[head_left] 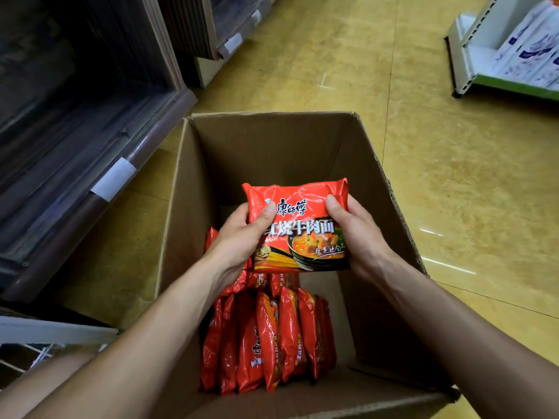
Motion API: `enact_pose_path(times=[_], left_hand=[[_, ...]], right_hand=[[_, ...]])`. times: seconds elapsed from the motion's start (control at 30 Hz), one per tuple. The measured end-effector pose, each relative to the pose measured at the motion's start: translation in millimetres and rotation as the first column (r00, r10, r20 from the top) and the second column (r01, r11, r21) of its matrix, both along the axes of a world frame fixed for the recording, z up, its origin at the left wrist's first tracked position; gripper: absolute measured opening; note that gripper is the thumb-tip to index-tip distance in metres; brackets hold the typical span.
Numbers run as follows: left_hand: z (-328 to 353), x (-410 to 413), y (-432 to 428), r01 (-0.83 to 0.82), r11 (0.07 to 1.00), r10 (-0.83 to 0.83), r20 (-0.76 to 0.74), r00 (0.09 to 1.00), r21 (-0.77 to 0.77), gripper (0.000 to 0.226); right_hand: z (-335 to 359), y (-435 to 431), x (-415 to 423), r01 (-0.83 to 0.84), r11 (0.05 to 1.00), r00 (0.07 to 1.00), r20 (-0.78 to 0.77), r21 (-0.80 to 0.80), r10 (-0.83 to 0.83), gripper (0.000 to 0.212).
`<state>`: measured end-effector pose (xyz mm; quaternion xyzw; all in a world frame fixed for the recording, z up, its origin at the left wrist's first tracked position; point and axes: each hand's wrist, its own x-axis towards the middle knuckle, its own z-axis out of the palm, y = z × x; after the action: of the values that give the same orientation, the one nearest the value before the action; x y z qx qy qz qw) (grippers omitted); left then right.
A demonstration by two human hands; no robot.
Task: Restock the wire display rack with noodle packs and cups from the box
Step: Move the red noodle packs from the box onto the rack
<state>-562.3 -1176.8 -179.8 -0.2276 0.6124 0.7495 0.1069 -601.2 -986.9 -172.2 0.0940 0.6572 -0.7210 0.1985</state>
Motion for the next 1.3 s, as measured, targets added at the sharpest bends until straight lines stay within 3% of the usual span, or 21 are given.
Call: enact_pose_path(times=[0.13,0.23,0.3,0.37,0.43,0.5,0.7,0.83,0.93,1.03,1.1,1.2,1.3], left_hand=[[-9,0,0,0.136,0.972,-0.125,0.066,0.99,-0.192,0.029],[-23,2,-2,0.291,0.86,-0.225,0.201,0.953,-0.42,0.011],[-27,5,1,0.428,0.78,-0.319,0.297,0.9,-0.458,0.014],[-28,10,4,0.591,0.625,-0.437,0.398,0.806,-0.51,0.023],[-33,13,6,0.703,0.398,-0.525,0.482,0.702,-0.59,0.034],[-37,17,10,0.75,0.274,-0.555,0.538,0.634,-0.602,0.042],[-50,19,18,0.711,0.312,-0.546,0.494,0.677,-0.63,0.053],[-59,25,19,0.76,0.135,-0.584,0.568,0.58,-0.636,0.068],[-67,30,21,0.752,0.077,-0.596,0.575,0.561,-0.654,0.06],[-73,32,19,0.68,0.12,-0.565,0.513,0.646,-0.724,0.025],[-72,31,17,0.622,0.099,-0.56,0.473,0.68,-0.777,0.012],[-69,27,16,0.565,0.03,-0.596,0.439,0.673,-0.825,0.013],[-68,20,14,0.539,0.024,-0.643,0.4,0.653,-0.842,0.027]], right_hand=[[2,11,-6,0.083,0.988,0.992,-0.108,0.128,-0.07,0.029],[-1,16,-8,0.154,0.966,0.975,-0.189,0.207,-0.115,0.024],[-2,18,-9,0.187,0.957,0.96,-0.246,0.222,-0.131,0.021],[-1,18,-11,0.193,0.953,0.951,-0.284,0.235,-0.123,0.022],[-1,17,-13,0.189,0.951,0.947,-0.302,0.244,-0.111,0.024],[-2,15,-15,0.187,0.953,0.95,-0.29,0.239,-0.113,0.028],[-4,10,-18,0.187,0.953,0.954,-0.274,0.237,-0.119,0.03],[-2,10,-21,0.182,0.957,0.957,-0.264,0.227,-0.119,0.026],[-3,9,-21,0.171,0.959,0.958,-0.265,0.228,-0.108,0.027],[-3,9,-21,0.16,0.958,0.96,-0.262,0.238,-0.095,0.031],[-2,10,-21,0.159,0.956,0.962,-0.258,0.249,-0.093,0.03],[-2,11,-22,0.161,0.954,0.963,-0.253,0.253,-0.095,0.026],[-2,11,-22,0.161,0.951,0.964,-0.248,0.262,-0.095,0.031]])
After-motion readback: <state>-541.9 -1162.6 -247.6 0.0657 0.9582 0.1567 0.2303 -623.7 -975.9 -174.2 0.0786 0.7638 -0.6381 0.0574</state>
